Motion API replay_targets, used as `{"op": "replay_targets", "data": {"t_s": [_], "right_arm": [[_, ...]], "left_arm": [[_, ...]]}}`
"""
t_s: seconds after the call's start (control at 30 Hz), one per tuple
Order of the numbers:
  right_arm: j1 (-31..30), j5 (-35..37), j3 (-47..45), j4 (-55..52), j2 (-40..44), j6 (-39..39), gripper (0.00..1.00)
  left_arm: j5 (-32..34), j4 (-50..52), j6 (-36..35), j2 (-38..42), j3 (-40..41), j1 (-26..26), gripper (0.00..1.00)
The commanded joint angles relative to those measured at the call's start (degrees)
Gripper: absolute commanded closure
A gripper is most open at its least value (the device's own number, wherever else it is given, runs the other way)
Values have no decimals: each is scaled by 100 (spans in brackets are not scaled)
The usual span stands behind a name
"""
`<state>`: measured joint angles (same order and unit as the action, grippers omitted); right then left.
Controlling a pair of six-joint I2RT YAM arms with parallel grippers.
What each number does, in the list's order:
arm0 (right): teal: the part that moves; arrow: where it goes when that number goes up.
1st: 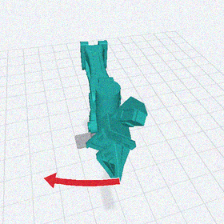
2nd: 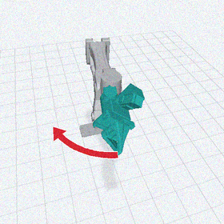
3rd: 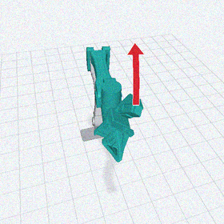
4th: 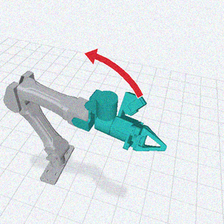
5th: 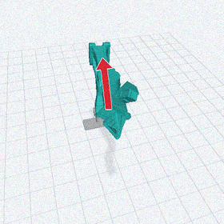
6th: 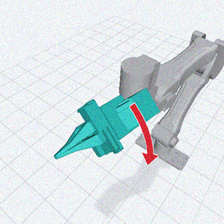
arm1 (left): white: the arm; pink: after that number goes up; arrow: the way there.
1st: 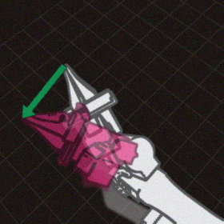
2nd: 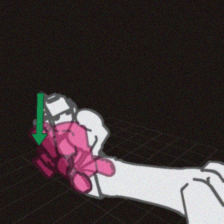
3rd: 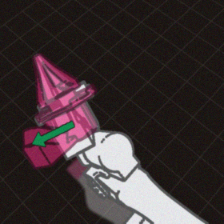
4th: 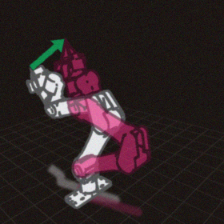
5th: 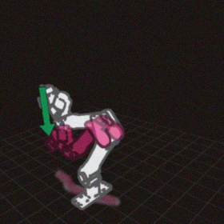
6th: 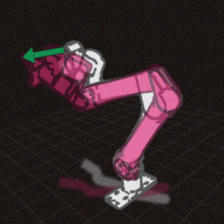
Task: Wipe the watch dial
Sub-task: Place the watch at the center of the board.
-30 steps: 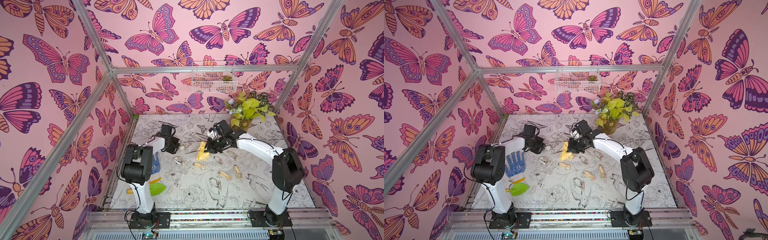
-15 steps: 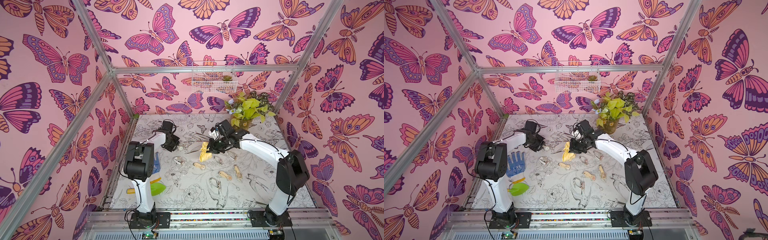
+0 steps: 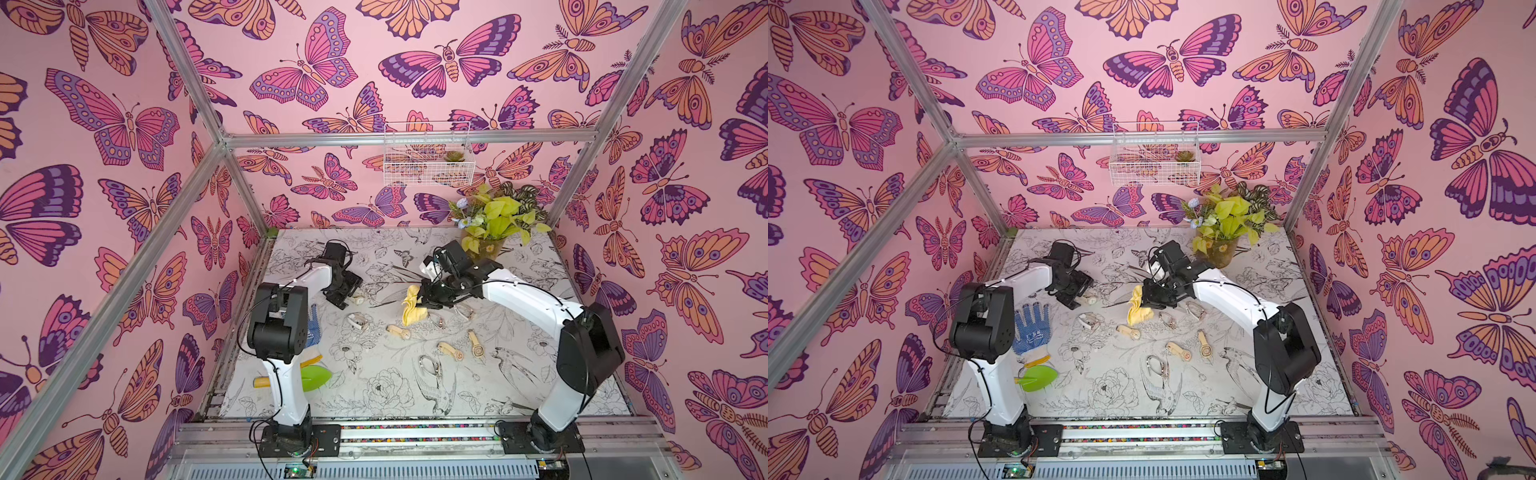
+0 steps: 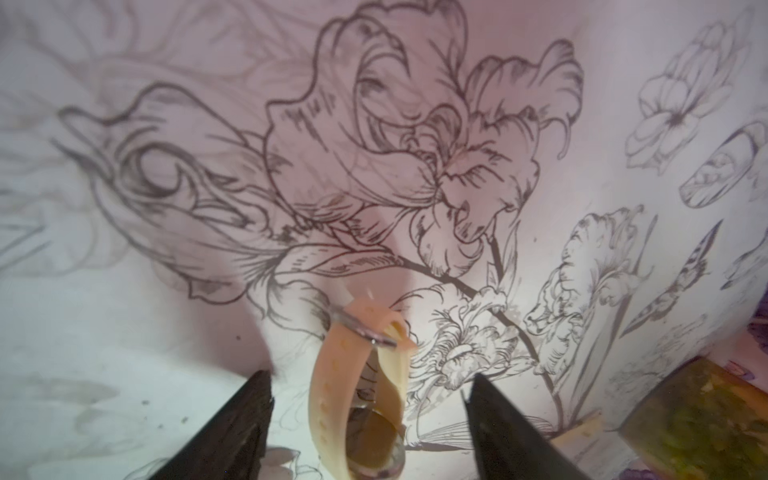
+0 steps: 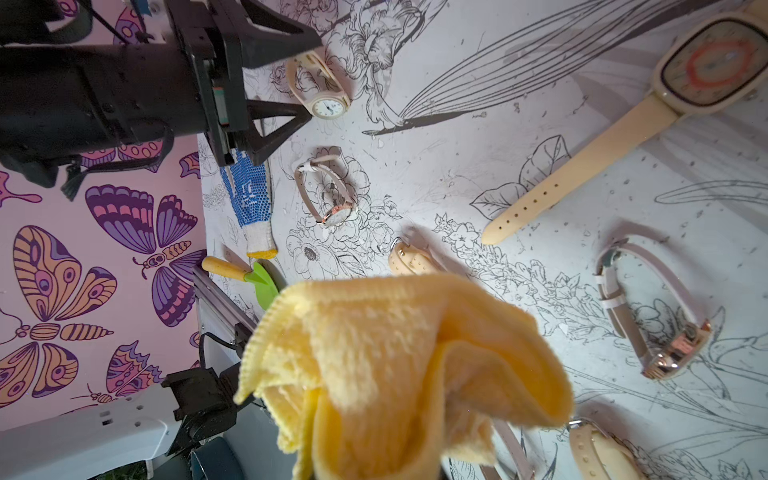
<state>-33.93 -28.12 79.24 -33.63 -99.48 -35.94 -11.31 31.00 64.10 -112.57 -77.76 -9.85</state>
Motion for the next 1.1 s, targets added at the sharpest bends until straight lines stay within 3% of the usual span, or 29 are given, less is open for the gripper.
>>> {"op": "replay_targets", "data": {"t_s": [0.0, 0.43, 1.07], "right_arm": [[132, 14, -60, 3, 191, 35, 100], [592, -1, -342, 62, 396, 83, 100], [1058, 61, -125, -114, 16, 262, 100]], "left_arm": [[229, 388, -170, 355, -169, -62, 0], [390, 675, -520, 992, -193, -634, 1], [727, 591, -1541, 866, -564, -1980, 40]]}}
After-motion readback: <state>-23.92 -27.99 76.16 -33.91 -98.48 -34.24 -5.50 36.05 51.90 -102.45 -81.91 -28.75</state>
